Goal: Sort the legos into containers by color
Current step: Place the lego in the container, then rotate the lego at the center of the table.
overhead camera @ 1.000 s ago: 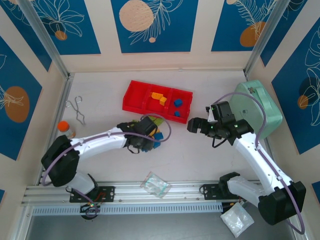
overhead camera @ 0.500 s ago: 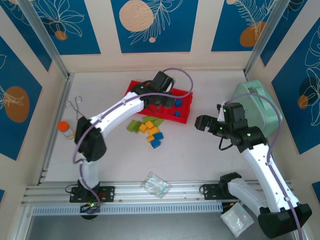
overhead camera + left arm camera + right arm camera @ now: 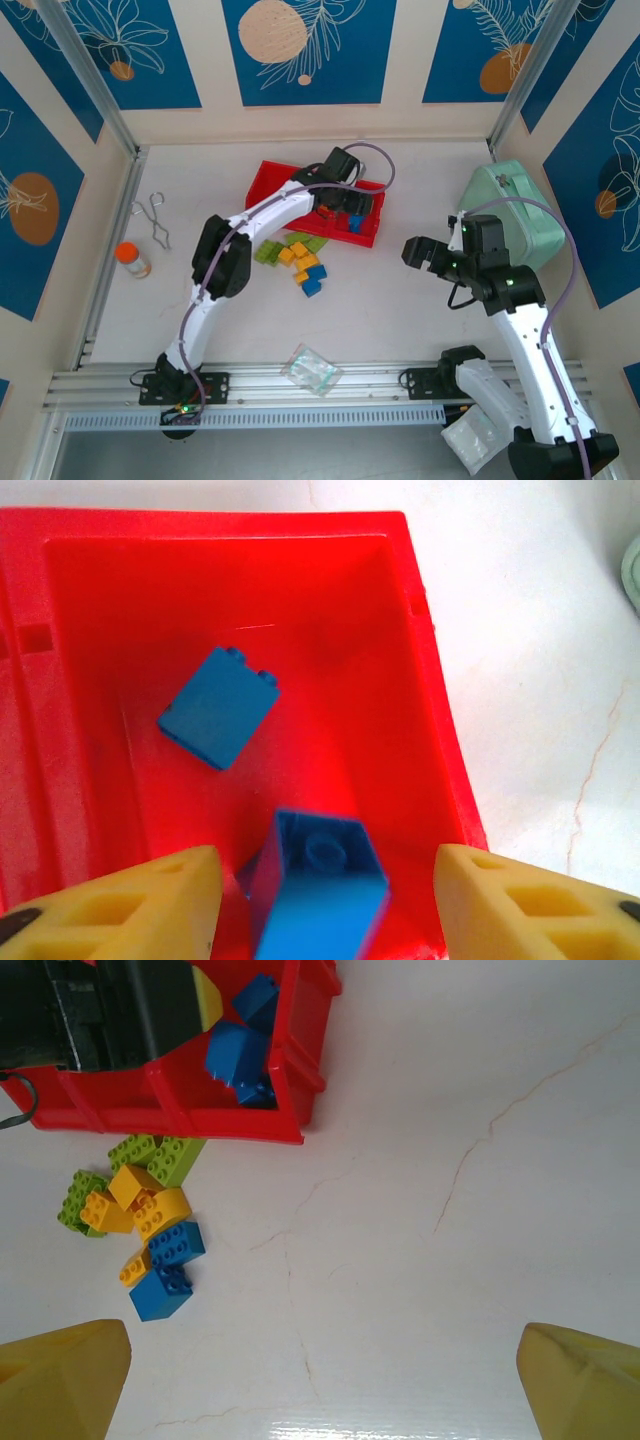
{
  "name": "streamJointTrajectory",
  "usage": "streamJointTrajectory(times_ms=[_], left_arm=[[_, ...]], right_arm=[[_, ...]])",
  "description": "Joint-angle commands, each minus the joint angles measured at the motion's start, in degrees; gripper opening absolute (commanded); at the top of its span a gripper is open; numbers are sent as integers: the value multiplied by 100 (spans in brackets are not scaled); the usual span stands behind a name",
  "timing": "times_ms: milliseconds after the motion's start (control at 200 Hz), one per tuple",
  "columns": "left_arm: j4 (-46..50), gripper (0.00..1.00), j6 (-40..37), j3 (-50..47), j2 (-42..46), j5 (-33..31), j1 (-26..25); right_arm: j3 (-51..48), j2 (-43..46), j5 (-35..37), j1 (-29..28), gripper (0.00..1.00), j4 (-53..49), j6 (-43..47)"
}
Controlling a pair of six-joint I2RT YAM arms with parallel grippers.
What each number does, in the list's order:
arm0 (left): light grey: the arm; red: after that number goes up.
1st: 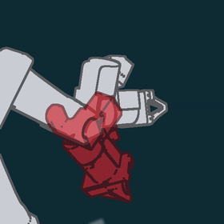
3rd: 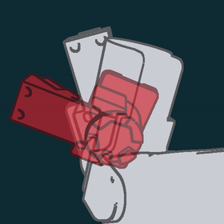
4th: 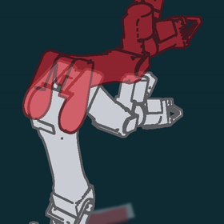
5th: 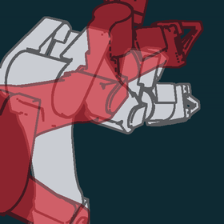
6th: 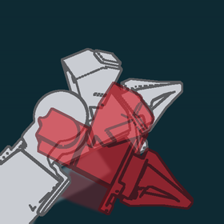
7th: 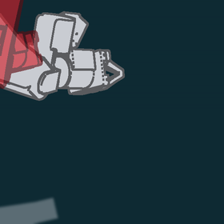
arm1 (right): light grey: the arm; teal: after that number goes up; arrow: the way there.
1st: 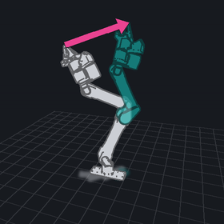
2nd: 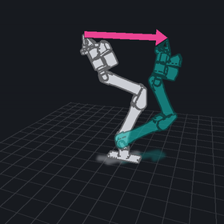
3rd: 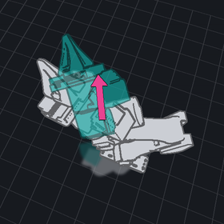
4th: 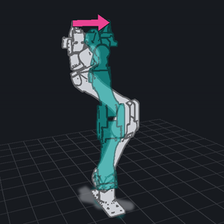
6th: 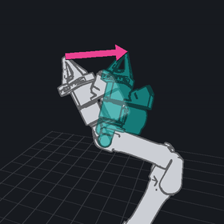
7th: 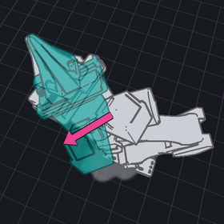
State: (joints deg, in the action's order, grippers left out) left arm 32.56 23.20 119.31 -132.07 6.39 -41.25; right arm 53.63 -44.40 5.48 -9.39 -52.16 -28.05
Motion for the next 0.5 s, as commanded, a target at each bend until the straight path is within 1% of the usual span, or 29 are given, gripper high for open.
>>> streamJointTrajectory(times_ms=[0,110,265,390,495], left_arm=[[-302,73,183,52,93,-54,1],[-513,81,41,-354,491,-216,-1],[-396,90,-359,-1209,1490,-593,-15],[-443,91,-493,-2618,2591,-779,-45],[-556,92,-700,-3914,3457,-636,-85]], right_arm=[[69,149,-239,47,99,-93,151],[113,144,-285,78,99,-86,193],[87,78,-533,86,99,-66,256],[9,20,-765,89,99,-30,218],[-78,27,-774,88,99,13,182]])
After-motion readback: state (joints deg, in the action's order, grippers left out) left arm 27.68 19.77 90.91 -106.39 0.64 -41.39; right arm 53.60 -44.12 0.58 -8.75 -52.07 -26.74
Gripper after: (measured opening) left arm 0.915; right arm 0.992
